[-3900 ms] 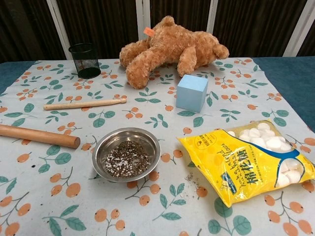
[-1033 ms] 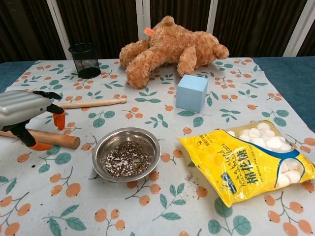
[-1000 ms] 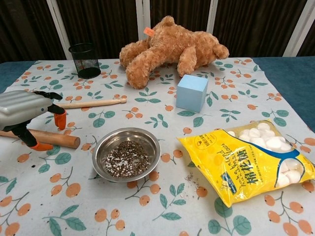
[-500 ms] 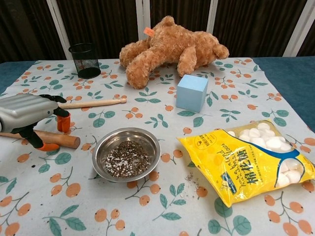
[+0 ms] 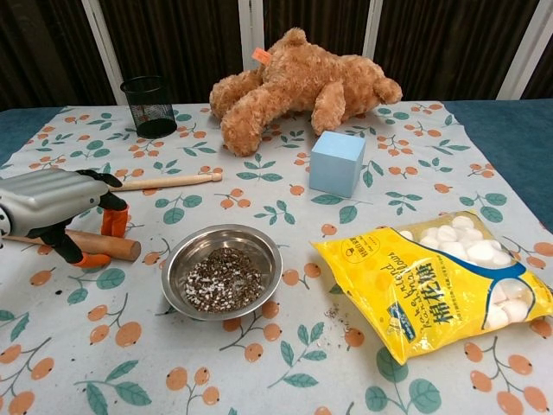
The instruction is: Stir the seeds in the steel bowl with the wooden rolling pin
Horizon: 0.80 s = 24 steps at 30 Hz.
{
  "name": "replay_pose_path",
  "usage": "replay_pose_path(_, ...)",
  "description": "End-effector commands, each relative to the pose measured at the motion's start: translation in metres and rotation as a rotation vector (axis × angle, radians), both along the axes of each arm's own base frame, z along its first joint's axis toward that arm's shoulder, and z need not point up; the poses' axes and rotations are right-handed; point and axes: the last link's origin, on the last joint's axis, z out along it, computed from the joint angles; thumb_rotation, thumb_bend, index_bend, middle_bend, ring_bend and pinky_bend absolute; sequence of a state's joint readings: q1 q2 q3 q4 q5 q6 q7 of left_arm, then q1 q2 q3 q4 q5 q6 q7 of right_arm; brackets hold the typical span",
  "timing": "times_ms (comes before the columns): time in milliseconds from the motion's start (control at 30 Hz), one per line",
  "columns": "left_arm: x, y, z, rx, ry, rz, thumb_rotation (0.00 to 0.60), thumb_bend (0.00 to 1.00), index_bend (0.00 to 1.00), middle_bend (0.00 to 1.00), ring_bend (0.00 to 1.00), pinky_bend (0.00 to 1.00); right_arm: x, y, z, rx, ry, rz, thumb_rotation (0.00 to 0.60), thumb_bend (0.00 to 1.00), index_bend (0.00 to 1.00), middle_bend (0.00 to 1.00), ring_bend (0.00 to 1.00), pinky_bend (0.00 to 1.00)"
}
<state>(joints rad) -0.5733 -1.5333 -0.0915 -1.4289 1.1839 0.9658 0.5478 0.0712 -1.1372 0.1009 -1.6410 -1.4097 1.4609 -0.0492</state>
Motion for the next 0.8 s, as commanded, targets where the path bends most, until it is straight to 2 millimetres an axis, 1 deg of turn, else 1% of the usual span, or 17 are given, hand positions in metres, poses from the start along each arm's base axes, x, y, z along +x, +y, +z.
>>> replay_pose_path(33, 0.0, 0.0, 0.0, 0.002, -0.002, 0.0, 0.6, 0.45, 0.51, 0.54, 0.1, 0.07, 0.0, 0.0, 0.0, 0.0, 0.0, 0.0, 0.6, 0.42, 0.0, 0.0, 0.0, 0.0)
replay_pose_path(167, 0.0, -0.001, -0.001, 0.003, -0.004, -0.002, 0.6, 0.54, 0.56, 0.62, 0.15, 0.08, 0.0, 0.0, 0.0, 0.0, 0.0, 0.0, 0.6, 0.41, 0.0, 0.0, 0.0, 0.0)
replay_pose_path(300, 0.001, -0.002, -0.002, 0.009, -0.013, -0.01, 0.6, 0.64, 0.6, 0.66, 0.18, 0.09, 0.0, 0.0, 0.0, -0.001, 0.001, 0.0, 0.6, 0.42, 0.0, 0.0, 0.0, 0.0)
replay_pose_path(467, 0.004, -0.002, 0.0, 0.028, -0.047, -0.024, 0.6, 0.72, 0.63, 0.69, 0.2, 0.09, 0.0, 0.0, 0.0, -0.001, 0.001, 0.0, 0.6, 0.42, 0.0, 0.0, 0.0, 0.0)
replay_pose_path(667, 0.01, -0.002, 0.004, 0.058, -0.119, -0.029, 0.6, 0.75, 0.64, 0.7, 0.21, 0.1, 0.0, 0.0, 0.0, -0.002, 0.0, -0.001, 0.6, 0.42, 0.0, 0.0, 0.0, 0.0)
replay_pose_path(800, 0.018, -0.002, 0.012, 0.089, -0.211, -0.037, 0.6, 0.75, 0.64, 0.7, 0.21, 0.1, 0.0, 0.0, 0.0, -0.001, 0.0, -0.001, 0.6, 0.41, 0.0, 0.0, 0.0, 0.0)
